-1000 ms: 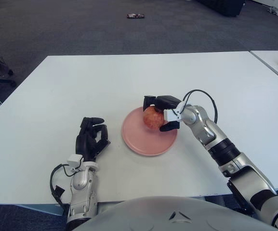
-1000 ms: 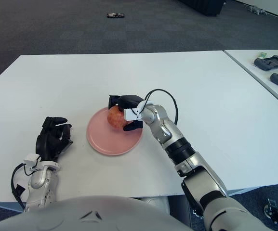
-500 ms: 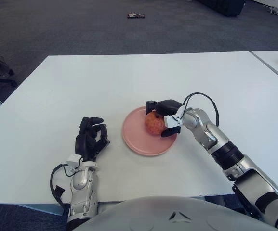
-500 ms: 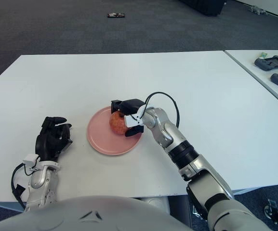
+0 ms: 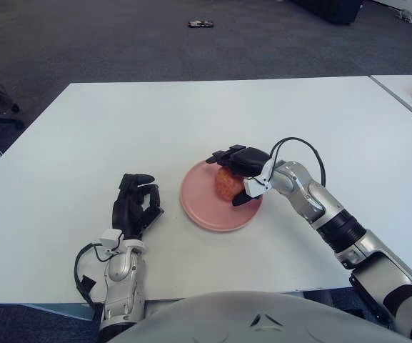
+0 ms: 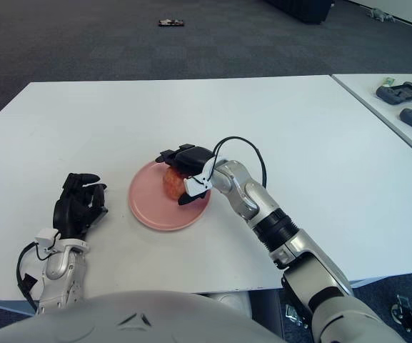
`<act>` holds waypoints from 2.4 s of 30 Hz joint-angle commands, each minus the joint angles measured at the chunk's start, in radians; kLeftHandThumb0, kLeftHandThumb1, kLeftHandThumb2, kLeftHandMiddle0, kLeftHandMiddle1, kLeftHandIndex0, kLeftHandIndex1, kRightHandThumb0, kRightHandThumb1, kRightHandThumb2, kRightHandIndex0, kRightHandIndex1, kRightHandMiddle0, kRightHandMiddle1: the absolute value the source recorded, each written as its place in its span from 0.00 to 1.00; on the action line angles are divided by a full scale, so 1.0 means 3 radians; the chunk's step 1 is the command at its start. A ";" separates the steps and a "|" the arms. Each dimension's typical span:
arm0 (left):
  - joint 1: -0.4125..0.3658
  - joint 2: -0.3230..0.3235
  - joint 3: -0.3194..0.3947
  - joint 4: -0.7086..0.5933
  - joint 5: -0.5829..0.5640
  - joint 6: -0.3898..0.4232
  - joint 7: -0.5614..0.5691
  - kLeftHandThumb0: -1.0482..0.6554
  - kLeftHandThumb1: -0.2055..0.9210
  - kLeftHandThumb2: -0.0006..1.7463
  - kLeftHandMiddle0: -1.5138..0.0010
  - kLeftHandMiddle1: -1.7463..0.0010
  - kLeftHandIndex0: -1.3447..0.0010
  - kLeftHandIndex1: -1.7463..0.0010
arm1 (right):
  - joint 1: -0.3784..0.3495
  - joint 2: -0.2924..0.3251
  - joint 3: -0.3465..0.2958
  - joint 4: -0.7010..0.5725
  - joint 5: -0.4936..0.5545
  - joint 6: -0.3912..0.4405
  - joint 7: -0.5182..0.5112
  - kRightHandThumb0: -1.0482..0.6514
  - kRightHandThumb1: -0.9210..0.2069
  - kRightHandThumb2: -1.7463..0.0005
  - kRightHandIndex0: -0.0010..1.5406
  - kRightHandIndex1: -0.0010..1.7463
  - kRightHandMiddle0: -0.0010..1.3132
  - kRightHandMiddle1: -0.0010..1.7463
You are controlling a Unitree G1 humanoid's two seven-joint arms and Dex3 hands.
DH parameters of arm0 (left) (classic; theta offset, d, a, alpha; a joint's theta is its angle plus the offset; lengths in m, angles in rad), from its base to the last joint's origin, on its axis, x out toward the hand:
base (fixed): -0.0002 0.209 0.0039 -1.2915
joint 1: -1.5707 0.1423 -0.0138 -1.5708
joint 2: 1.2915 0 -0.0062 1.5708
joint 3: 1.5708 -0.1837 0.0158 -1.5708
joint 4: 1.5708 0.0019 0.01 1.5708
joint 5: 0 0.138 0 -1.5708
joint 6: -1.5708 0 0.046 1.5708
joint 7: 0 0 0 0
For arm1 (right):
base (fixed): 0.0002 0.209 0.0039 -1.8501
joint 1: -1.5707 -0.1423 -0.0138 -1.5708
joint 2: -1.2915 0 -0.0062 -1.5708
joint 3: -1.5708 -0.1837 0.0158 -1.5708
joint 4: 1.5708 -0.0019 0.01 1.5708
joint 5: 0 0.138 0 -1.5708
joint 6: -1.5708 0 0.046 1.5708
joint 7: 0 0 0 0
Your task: Put the apple into the plate.
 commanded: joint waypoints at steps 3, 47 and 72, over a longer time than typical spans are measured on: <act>0.0033 0.0011 0.0014 0.0138 0.0061 0.0117 0.0058 0.39 0.76 0.52 0.33 0.00 0.73 0.00 | 0.0047 -0.0069 -0.0185 -0.0221 0.0327 -0.0092 0.0089 0.01 0.28 0.66 0.00 0.00 0.00 0.00; 0.0089 -0.0001 -0.0036 0.0027 0.0146 0.0161 0.0087 0.39 0.81 0.47 0.34 0.00 0.76 0.00 | 0.1399 0.1788 -0.1846 -0.0547 0.3058 -0.1030 -0.1132 0.17 0.16 0.50 0.01 0.52 0.03 0.71; 0.0112 0.0006 -0.0062 0.0002 0.0108 0.0140 0.0058 0.39 0.79 0.49 0.35 0.00 0.75 0.00 | 0.1145 0.1640 -0.2048 0.0691 0.1438 -0.2302 -0.3183 0.36 0.42 0.33 0.52 1.00 0.39 1.00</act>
